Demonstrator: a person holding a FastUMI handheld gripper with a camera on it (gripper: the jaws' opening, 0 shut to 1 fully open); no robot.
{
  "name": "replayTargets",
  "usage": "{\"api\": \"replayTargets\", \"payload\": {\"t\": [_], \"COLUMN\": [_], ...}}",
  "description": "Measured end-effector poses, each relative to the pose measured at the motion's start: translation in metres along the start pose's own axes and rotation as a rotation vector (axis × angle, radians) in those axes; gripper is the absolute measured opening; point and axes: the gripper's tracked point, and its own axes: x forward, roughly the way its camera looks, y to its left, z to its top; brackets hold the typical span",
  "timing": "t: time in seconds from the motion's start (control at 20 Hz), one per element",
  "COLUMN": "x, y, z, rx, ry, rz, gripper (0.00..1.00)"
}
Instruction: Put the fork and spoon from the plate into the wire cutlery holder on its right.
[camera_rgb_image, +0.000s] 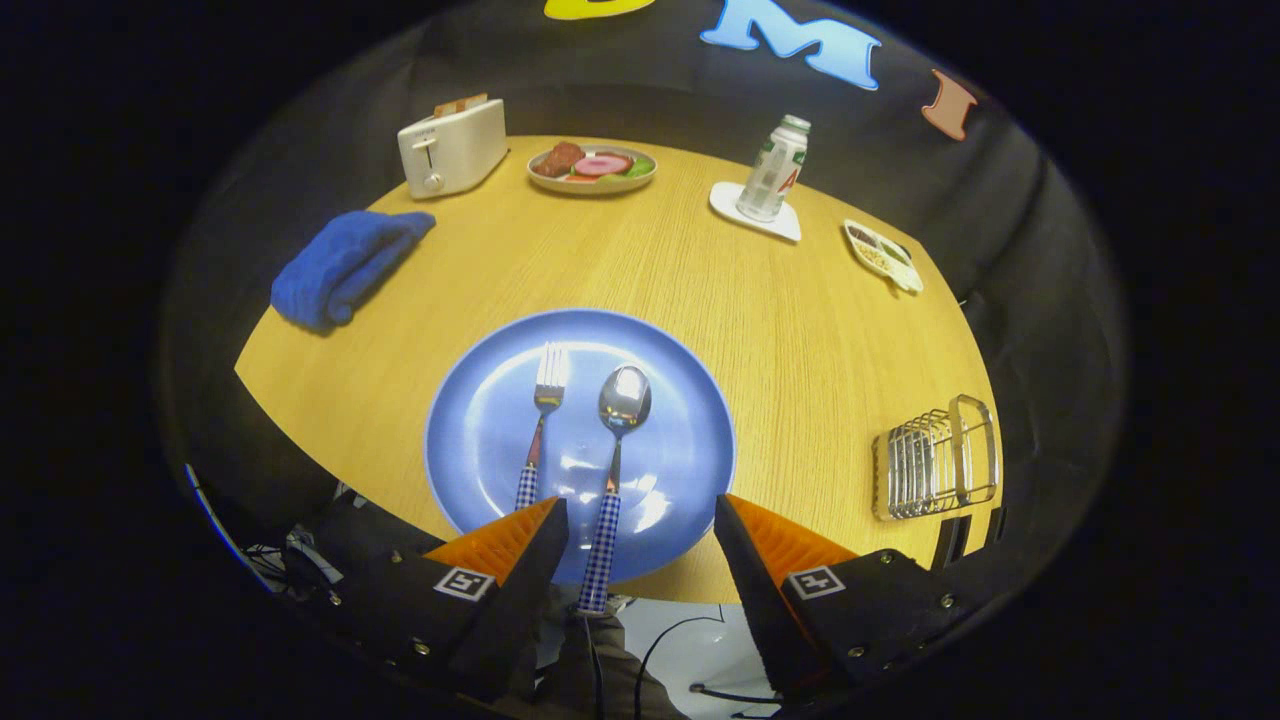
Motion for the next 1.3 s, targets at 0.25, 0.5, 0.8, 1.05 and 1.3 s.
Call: {"api": "replayTargets", "payload": {"t": [0.25, 0.5, 0.8, 1.05, 1.3], "x": [0.014, 0.031, 0.032, 0.026, 0.003], "y": [0.003, 0.009, 0.011, 0.008, -0.004], "z": [-0.007, -0.018, -0.02, -0.02, -0.007], "rx": [-0.021, -0.053, -0.068, -0.084, -0.145], "ry": [0.1, 0.201, 0.279, 0.297, 0.281], "rz": [0.025, 0.05, 0.059, 0.06, 0.082], "gripper": [0.76, 0.55, 0.15, 0.02, 0.02]}}
